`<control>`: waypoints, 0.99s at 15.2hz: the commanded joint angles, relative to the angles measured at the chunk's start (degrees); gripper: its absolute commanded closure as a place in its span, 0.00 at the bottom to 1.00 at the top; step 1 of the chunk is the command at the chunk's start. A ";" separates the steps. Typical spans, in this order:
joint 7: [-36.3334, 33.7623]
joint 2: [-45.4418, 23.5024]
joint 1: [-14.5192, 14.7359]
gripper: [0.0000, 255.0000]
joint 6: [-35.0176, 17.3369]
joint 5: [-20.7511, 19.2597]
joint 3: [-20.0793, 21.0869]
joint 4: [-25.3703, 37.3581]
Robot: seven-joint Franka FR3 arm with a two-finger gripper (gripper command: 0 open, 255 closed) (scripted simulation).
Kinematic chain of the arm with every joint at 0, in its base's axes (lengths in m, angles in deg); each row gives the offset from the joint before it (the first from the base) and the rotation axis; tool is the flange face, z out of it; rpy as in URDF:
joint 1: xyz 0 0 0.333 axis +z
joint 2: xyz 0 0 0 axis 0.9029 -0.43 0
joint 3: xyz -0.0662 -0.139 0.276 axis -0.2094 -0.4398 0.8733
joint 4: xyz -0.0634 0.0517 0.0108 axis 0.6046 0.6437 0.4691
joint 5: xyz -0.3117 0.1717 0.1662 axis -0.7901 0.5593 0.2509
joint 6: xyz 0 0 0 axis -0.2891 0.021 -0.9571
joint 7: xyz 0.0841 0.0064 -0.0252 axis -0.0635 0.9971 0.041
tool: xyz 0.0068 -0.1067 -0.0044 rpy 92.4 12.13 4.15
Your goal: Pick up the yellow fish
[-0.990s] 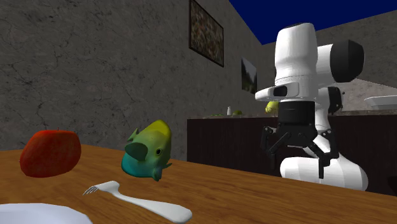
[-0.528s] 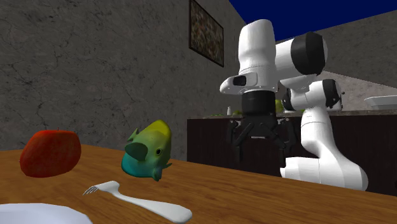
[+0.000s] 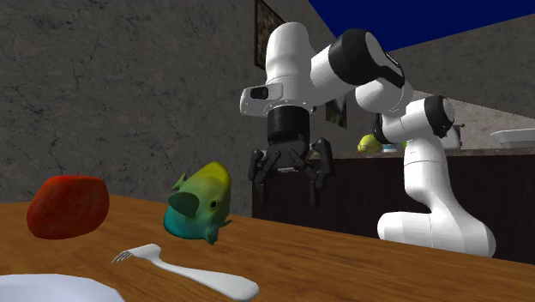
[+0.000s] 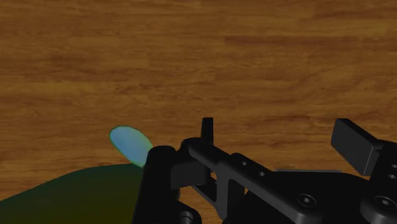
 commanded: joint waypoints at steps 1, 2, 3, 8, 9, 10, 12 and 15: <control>3.56 -3.39 0.57 0.00 -0.43 2.50 -2.64 3.65; 5.45 -5.38 0.81 0.00 -0.35 4.04 -4.07 5.86; 7.39 -7.47 1.00 0.00 -0.15 5.76 -5.50 8.18; 17.66 -19.80 0.29 0.00 3.17 17.16 -12.44 21.59; 19.71 -22.70 -0.50 0.00 4.40 20.02 -13.59 24.74; 21.67 -25.74 -1.59 0.00 5.85 23.04 -14.60 28.08; 24.21 -30.29 -4.03 0.00 8.29 27.56 -15.42 33.29; 24.71 -29.41 -3.67 0.00 5.72 26.99 -14.98 30.07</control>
